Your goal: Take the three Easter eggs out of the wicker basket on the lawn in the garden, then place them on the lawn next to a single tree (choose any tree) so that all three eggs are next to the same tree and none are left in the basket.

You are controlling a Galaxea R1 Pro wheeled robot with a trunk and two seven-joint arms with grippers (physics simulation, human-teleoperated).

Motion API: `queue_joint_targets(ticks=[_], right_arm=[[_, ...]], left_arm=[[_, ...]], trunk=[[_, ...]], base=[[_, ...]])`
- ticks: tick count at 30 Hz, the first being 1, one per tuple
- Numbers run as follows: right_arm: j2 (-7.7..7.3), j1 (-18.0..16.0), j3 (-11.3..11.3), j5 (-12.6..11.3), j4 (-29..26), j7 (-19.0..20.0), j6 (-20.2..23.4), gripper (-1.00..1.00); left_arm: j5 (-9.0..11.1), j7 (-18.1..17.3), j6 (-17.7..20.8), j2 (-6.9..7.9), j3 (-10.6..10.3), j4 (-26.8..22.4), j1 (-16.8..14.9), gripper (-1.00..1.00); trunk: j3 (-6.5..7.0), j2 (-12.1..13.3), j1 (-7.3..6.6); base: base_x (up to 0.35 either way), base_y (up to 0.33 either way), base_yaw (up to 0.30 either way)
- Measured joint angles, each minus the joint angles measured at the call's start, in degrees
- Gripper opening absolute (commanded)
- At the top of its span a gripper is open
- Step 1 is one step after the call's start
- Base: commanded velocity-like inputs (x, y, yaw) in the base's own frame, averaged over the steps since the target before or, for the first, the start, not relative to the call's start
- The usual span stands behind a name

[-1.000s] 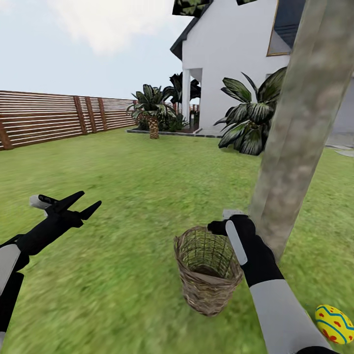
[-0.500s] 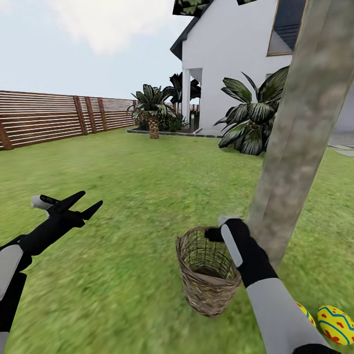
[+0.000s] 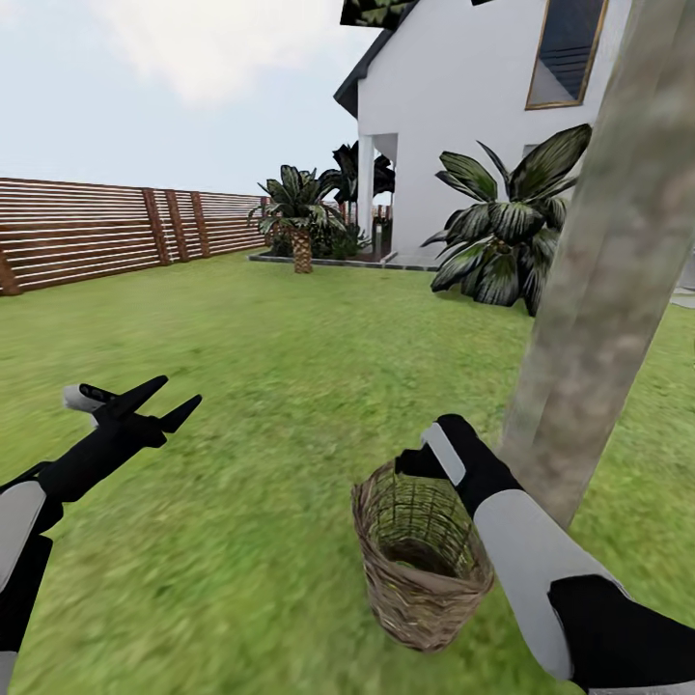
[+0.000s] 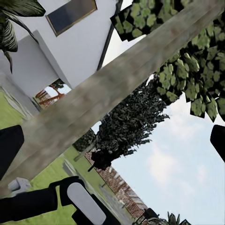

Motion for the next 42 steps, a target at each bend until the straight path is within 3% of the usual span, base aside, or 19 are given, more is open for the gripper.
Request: queue_joint_targets(ticks=[7,20,26,42], right_arm=[[-0.04,0.0,-0.3,0.0,0.1,0.0,0.0,1.0],[-0.14,0.5,-0.5,0.0,0.2,0.0,-0.1,1.0],[0.01,0.6,-0.5,-0.1,0.3,0.0,-0.1,1.0],[-0.2,0.7,-0.5,0.1,0.5,-0.2,0.0,1.0]], left_arm=[[0.1,0.0,0.0,-0.01,-0.1,0.1,0.0,1.0],[0.1,-0.1,0.0,-0.04,-0.1,0.1,0.0,1.0],[0.1,0.0,-0.1,-0.07,-0.1,0.1,0.0,1.0],[0.0,0.0,-0.2,-0.09,-0.1,0.2,0.0,1.0]], trunk=[[0.23,0.0,0.02],[0.72,0.0,0.01],[0.75,0.0,0.02],[0.75,0.0,0.03]], base=[[0.064,0.048,-0.247],[0.172,0.255,-0.26],[0.144,0.217,-0.031],[0.007,0.01,-0.001]])
